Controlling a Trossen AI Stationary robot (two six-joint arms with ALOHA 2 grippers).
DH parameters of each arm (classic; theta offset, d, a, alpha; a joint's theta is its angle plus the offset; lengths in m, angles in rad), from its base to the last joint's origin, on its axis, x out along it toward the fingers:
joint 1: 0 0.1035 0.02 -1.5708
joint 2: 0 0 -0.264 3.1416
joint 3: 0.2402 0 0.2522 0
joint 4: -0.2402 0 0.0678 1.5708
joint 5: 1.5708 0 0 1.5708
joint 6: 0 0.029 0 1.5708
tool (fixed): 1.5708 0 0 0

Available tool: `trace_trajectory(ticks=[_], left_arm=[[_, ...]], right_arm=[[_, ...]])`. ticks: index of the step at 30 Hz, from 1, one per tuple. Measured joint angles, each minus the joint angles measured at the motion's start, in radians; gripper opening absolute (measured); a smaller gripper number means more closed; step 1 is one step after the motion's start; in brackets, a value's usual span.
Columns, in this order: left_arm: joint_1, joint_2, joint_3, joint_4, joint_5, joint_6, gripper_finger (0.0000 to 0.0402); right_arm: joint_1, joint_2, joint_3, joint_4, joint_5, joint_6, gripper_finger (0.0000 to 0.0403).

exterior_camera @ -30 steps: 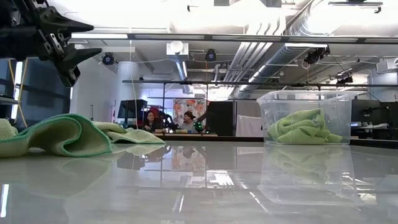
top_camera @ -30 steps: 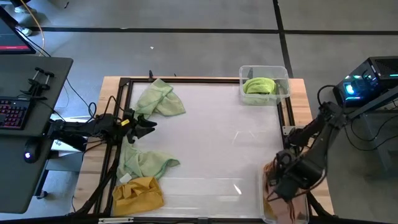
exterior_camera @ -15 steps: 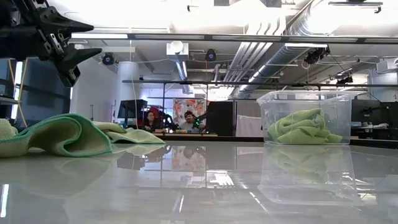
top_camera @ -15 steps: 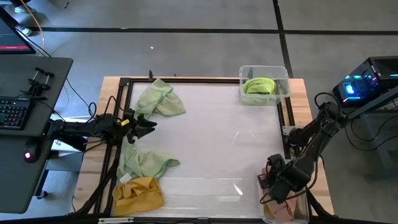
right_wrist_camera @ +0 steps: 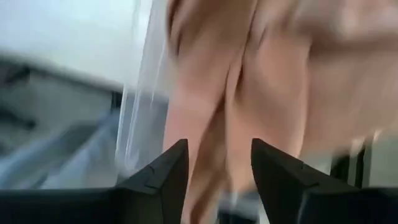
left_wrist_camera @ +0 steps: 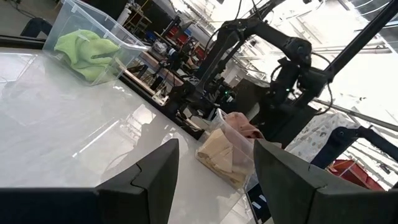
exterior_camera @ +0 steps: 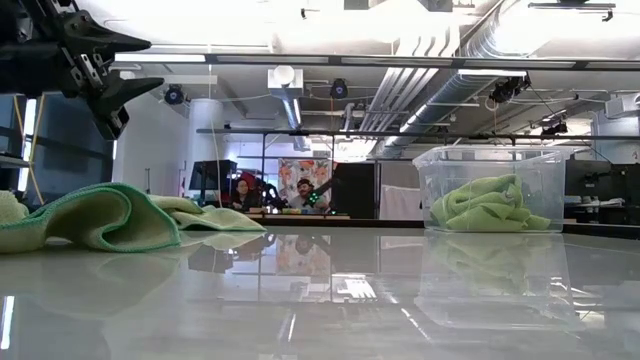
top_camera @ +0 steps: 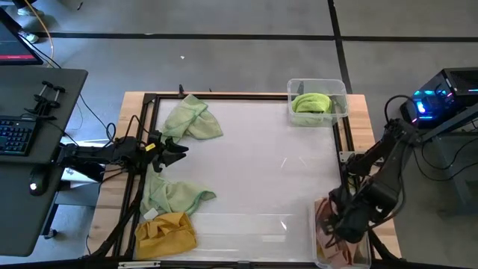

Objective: Sort towels by color in basket
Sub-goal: Put the brown patterned towel into the bottom transparent bin

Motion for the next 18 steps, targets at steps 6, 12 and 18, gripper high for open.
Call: trace_trajectory(ticks=[6, 12, 18], left_arm=[[0.0, 0.0, 0.0, 0.0, 0.0, 0.0, 0.0195], [0.0, 0.0, 0.0, 0.0, 0.0, 0.0, 0.0195], [0.0, 0.0, 0.0, 0.0, 0.0, 0.0, 0.0195]], right_arm=[[0.0, 0.029, -0.067, -0.01, -0.066, -0.005, 0.0132], [-0.008, 0.063, -0.235, 0.075, -0.067, -0.003, 0.0087], [-0.008, 0.062, -0.426, 0.34, -0.035, 0.004, 0.0064]])
